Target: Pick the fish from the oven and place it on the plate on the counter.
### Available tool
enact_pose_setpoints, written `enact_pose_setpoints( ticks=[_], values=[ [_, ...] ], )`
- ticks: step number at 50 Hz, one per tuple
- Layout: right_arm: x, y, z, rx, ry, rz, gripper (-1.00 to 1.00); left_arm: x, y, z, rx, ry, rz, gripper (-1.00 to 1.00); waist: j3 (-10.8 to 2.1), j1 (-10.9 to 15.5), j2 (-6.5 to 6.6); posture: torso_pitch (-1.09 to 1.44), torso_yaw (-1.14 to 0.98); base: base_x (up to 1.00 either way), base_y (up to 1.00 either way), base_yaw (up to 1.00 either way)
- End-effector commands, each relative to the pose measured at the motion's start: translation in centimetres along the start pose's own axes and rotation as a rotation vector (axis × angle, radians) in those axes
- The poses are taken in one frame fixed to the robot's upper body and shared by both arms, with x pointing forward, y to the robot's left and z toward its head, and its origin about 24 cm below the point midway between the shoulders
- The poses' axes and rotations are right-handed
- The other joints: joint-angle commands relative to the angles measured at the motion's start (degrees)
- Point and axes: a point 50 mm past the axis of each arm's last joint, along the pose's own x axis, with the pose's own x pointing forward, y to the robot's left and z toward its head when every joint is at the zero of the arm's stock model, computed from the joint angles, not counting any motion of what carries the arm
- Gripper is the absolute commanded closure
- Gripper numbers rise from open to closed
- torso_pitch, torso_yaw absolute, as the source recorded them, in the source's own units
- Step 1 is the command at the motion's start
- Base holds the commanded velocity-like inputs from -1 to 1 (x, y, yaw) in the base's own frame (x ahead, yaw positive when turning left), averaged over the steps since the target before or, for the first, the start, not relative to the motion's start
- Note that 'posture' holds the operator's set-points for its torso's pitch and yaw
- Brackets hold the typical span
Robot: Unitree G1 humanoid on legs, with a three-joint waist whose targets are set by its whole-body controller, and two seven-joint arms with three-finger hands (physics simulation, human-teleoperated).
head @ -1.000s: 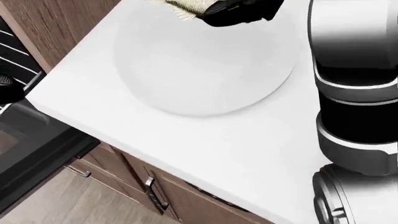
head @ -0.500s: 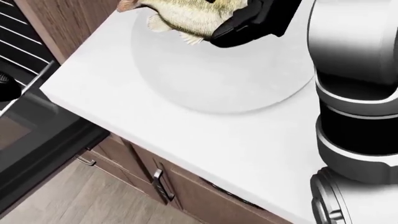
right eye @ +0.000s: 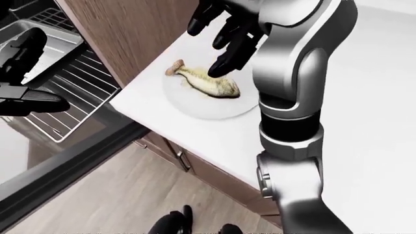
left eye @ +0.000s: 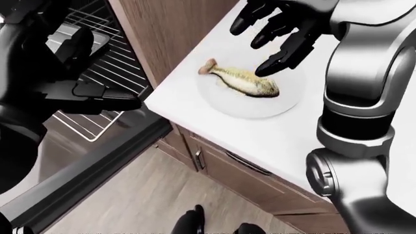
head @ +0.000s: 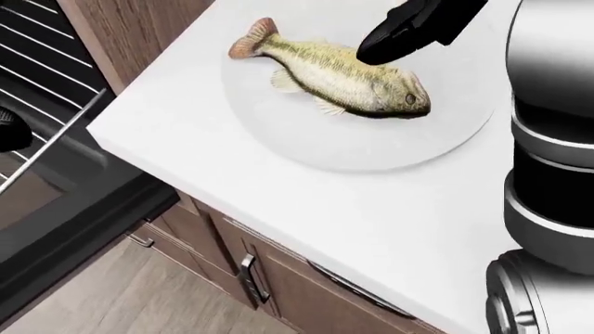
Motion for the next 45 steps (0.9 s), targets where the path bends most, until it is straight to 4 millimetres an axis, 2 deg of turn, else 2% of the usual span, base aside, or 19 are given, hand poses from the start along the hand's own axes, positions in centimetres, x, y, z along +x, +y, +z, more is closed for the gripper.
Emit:
enact_pose_setpoints(
  ticks=[1, 8, 13, 18, 24, 25, 28, 33, 39, 41, 45],
  values=[
    [-1.2, -1.1, 1.0, -0.028, -0.035, -0.064, -0.34, -0.3, 0.4, 1.1, -0.001, -0.066, 0.024, -1.0, -2.04, -0.2, 0.38, 0.47, 0.0, 0.0, 0.0, 0.0],
    [-3.6, -3.2, 1.1, -0.04, -0.05, -0.111, -0.29, -0.4, 0.9, 2.0, -0.001, -0.077, 0.034, -1.0, -0.93, -0.4, 1.1, 0.47, 0.0, 0.0, 0.0, 0.0],
    [-7.2, -4.4, -0.2, -0.038, -0.059, -0.168, -0.31, -0.9, 1.9, 3.1, -0.006, -0.093, 0.058, -1.0, 0.0, -0.5, 1.24, 0.47, 0.0, 0.0, 0.0, 0.0],
    [-11.4, -5.8, -2.1, -0.039, -0.043, -0.237, -0.33, -2.1, 3.3, 5.1, -0.02, -0.12, 0.09, -1.0, 0.64, -0.5, 1.14, 0.47, 0.0, 0.0, 0.0, 0.0],
    [-16.3, -7.7, -3.6, 0.009, -0.043, -0.352, -0.49, -4.0, 4.6, 6.9, -0.025, -0.157, 0.122, -1.0, 1.73, -0.3, 0.89, 0.47, 0.0, 0.0, 0.0, 0.0],
    [-16.9, -7.8, -3.8, 0.017, -0.044, -0.364, -0.6, -4.3, 4.8, 6.9, -0.028, -0.161, 0.127, -1.0, 1.84, -0.2, 0.84, 0.47, 0.0, 0.0, 0.0, 0.0],
    [-18.8, -8.1, -4.4, 0.04, -0.053, -0.418, -1.0, -5.1, 5.7, 7.4, -0.041, -0.181, 0.157, -1.0, 2.08, 0.0, 0.62, 0.47, 0.0, 0.0, 0.0, 0.0],
    [-22.1, -8.9, -4.5, 0.056, -0.079, -0.517, -1.0, -7.1, 7.0, 9.2, -0.051, -0.242, 0.21, -1.0, 2.61, 0.5, 0.17, 0.47, 0.0, 0.0, 0.0, 0.0],
    [-25.3, -8.9, -4.2, 0.044, -0.105, -0.617, -1.0, -9.8, 8.6, 11.0, -0.059, -0.322, 0.328, -1.0, 3.57, 1.1, -1.06, 0.47, 0.0, 0.0, 0.0, 0.0],
    [-25.9, -8.7, -4.0, 0.041, -0.129, -0.668, -1.0, -10.5, 9.0, 11.2, -0.066, -0.342, 0.364, -1.0, 3.85, 1.3, -1.56, 0.47, 0.0, 0.0, 0.0, 0.0],
    [-28.0, -9.5, -3.3, 0.049, -0.21, -0.859, -1.0, -11.6, 9.9, 10.4, -0.102, -0.376, 0.486, -1.0, 4.07, 1.6, -2.42, 0.47, 0.0, 0.0, 0.0, 0.0]
  ],
)
